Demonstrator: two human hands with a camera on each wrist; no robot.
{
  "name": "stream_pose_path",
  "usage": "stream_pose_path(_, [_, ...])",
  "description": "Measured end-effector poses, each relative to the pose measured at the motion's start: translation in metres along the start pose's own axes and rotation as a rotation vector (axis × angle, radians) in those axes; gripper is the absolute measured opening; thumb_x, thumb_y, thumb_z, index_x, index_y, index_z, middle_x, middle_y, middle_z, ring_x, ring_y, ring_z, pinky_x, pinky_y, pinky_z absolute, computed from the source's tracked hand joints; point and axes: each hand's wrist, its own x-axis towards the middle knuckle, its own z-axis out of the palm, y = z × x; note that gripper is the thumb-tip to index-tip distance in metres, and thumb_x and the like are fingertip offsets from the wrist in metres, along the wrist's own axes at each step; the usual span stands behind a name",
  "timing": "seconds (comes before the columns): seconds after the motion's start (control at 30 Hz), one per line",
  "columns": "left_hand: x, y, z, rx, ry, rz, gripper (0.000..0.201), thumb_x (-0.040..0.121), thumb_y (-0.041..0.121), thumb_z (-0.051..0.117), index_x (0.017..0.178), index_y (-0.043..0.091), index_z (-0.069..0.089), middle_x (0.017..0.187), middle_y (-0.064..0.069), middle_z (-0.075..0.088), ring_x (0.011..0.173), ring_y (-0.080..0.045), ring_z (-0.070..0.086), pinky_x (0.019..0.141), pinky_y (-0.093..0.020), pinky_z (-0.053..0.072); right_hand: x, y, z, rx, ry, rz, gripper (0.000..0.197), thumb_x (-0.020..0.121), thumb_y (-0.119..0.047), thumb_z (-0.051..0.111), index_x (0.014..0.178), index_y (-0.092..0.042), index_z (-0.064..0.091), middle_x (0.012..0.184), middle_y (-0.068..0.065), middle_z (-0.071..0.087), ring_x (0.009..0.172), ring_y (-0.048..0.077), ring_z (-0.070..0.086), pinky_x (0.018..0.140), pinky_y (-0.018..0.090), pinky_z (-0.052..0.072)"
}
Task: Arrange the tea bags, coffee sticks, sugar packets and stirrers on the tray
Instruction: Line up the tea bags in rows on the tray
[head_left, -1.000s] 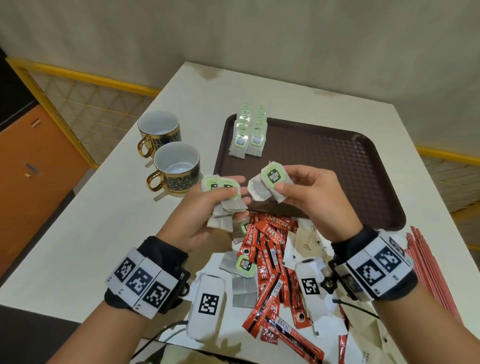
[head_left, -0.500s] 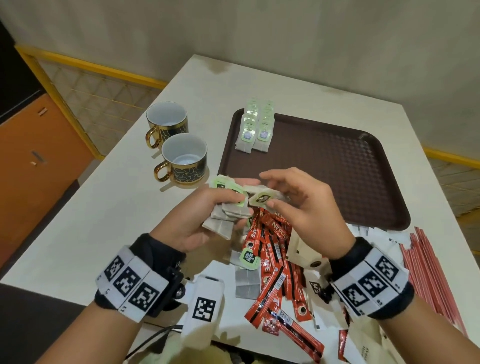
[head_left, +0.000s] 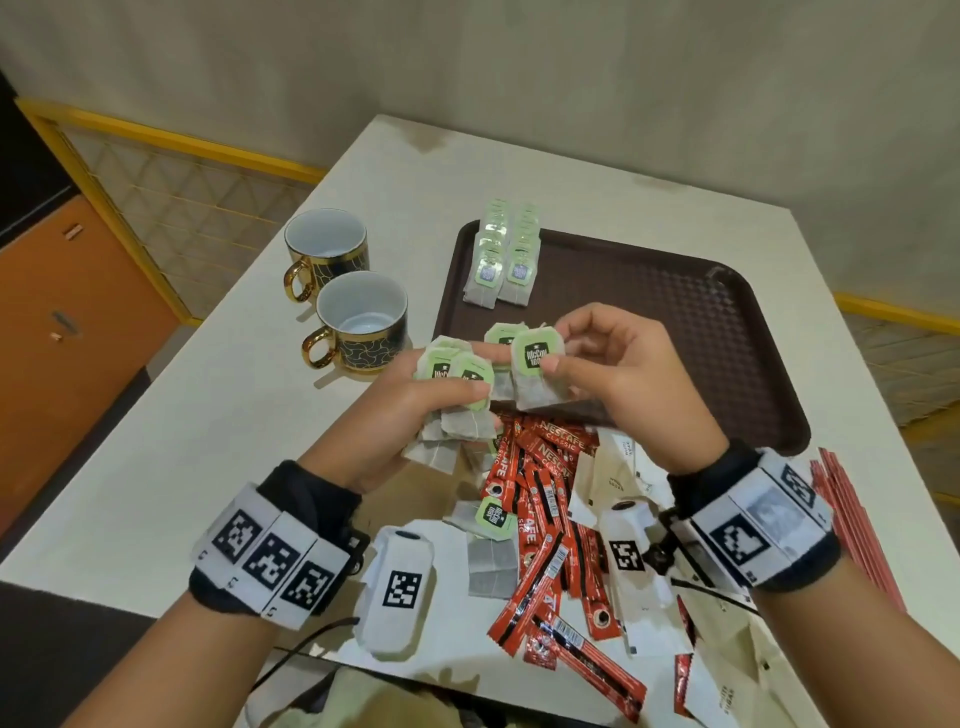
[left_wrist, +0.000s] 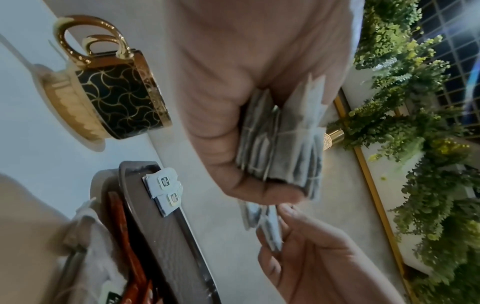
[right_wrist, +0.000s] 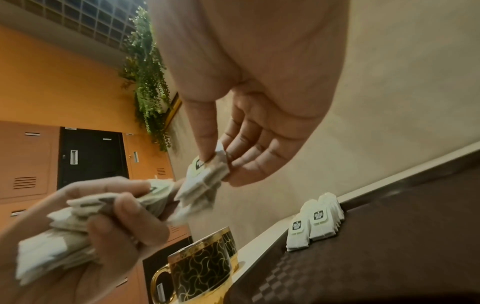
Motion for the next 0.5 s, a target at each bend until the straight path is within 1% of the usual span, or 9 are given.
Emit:
stream_pose_path(0.07, [0.0, -0.001, 0.001, -0.047, -0.029, 0.019, 0.038, 0.083, 0.002, 0.06, 0.118, 0.014, 0.065, 0.109, -0.009, 0.074, 0.093, -0.022, 0.072, 0.073, -0.028, 0.058, 0.004, 0.001, 0.004, 0.035, 0.0, 0.039, 0.009, 0.085, -0.001, 0.069, 0.091, 0.001, 0.062, 0.078, 0.015, 0.062, 0.062, 0.014, 0.059, 0.056, 0.025, 0.052])
stream_pose_path(0.1, [0.0, -0.001, 0.001, -0.063, -0.043, 0.035, 0.042, 0.081, 0.005, 0.058, 0.121, 0.014, 0.064, 0.113, -0.011, 0.072, 0.096, -0.025, 0.07, 0.074, -0.03, 0.059, 0.005, 0.002, 0.005, 0.057, 0.006, 0.058, 0.009, 0.085, -0.001, 0.069, 0.09, 0.001, 0.062, 0.078, 0.014, 0.061, 0.061, 0.012, 0.059, 0.054, 0.022, 0.05])
stream_pose_path(0.13, [0.0, -0.002, 0.001, -0.078, -0.048, 0.055, 0.045, 0.079, 0.006, 0.057, 0.123, 0.015, 0.063, 0.116, -0.012, 0.071, 0.094, -0.026, 0.07, 0.074, -0.031, 0.059, 0.006, 0.003, 0.006, 0.073, 0.017, 0.078, 0.008, 0.084, -0.001, 0.07, 0.088, -0.001, 0.063, 0.079, 0.015, 0.06, 0.063, 0.014, 0.06, 0.055, 0.021, 0.051])
stream_pose_path(0.2, [0.0, -0.003, 0.001, -0.105, -0.043, 0.085, 0.048, 0.077, 0.005, 0.056, 0.123, 0.018, 0.062, 0.112, -0.012, 0.07, 0.082, -0.021, 0.07, 0.067, -0.028, 0.058, 0.009, 0.005, 0.006, 0.071, 0.038, 0.115, 0.008, 0.083, -0.003, 0.072, 0.086, -0.004, 0.064, 0.083, 0.017, 0.063, 0.068, 0.017, 0.065, 0.057, 0.023, 0.055])
stream_pose_path(0.27, [0.0, -0.004, 0.0, -0.071, -0.036, 0.094, 0.044, 0.077, 0.005, 0.057, 0.117, 0.019, 0.065, 0.104, -0.007, 0.071, 0.078, -0.016, 0.069, 0.065, -0.024, 0.055, 0.011, 0.006, 0.007, 0.037, 0.046, 0.126, 0.009, 0.082, -0.006, 0.074, 0.085, -0.006, 0.066, 0.078, 0.011, 0.066, 0.064, 0.012, 0.064, 0.053, 0.022, 0.054])
stream_pose_path(0.33, [0.002, -0.005, 0.0, 0.024, -0.042, 0.081, 0.039, 0.079, 0.008, 0.057, 0.114, 0.021, 0.07, 0.107, -0.002, 0.072, 0.088, -0.016, 0.069, 0.072, -0.024, 0.054, 0.014, 0.005, 0.008, 0.0, 0.044, 0.12, 0.011, 0.081, -0.006, 0.075, 0.086, -0.004, 0.066, 0.072, 0.006, 0.065, 0.061, 0.012, 0.062, 0.049, 0.021, 0.052])
stream_pose_path(0.4, [0.004, -0.006, -0.001, 0.073, -0.048, 0.056, 0.038, 0.081, 0.01, 0.056, 0.116, 0.02, 0.07, 0.116, -0.004, 0.071, 0.104, -0.02, 0.068, 0.083, -0.029, 0.052, 0.017, 0.004, 0.007, -0.009, 0.006, 0.13, 0.013, 0.08, -0.004, 0.074, 0.089, 0.0, 0.065, 0.071, 0.008, 0.065, 0.06, 0.015, 0.062, 0.048, 0.02, 0.051])
stream_pose_path(0.43, [0.005, -0.006, -0.002, 0.072, -0.046, 0.042, 0.038, 0.082, 0.01, 0.056, 0.115, 0.02, 0.071, 0.119, -0.004, 0.07, 0.109, -0.021, 0.067, 0.086, -0.03, 0.052, 0.02, 0.003, 0.005, -0.01, -0.021, 0.141, 0.015, 0.08, -0.004, 0.074, 0.091, 0.001, 0.065, 0.072, 0.009, 0.065, 0.059, 0.015, 0.062, 0.049, 0.021, 0.052])
stream_pose_path(0.5, [0.007, -0.004, -0.003, 0.083, -0.043, 0.029, 0.035, 0.084, 0.008, 0.056, 0.112, 0.02, 0.073, 0.119, -0.003, 0.071, 0.108, -0.019, 0.067, 0.084, -0.026, 0.054, 0.026, 0.0, -0.001, -0.029, -0.072, 0.166, 0.022, 0.08, -0.005, 0.075, 0.097, -0.001, 0.064, 0.08, 0.011, 0.066, 0.062, 0.014, 0.063, 0.051, 0.023, 0.052])
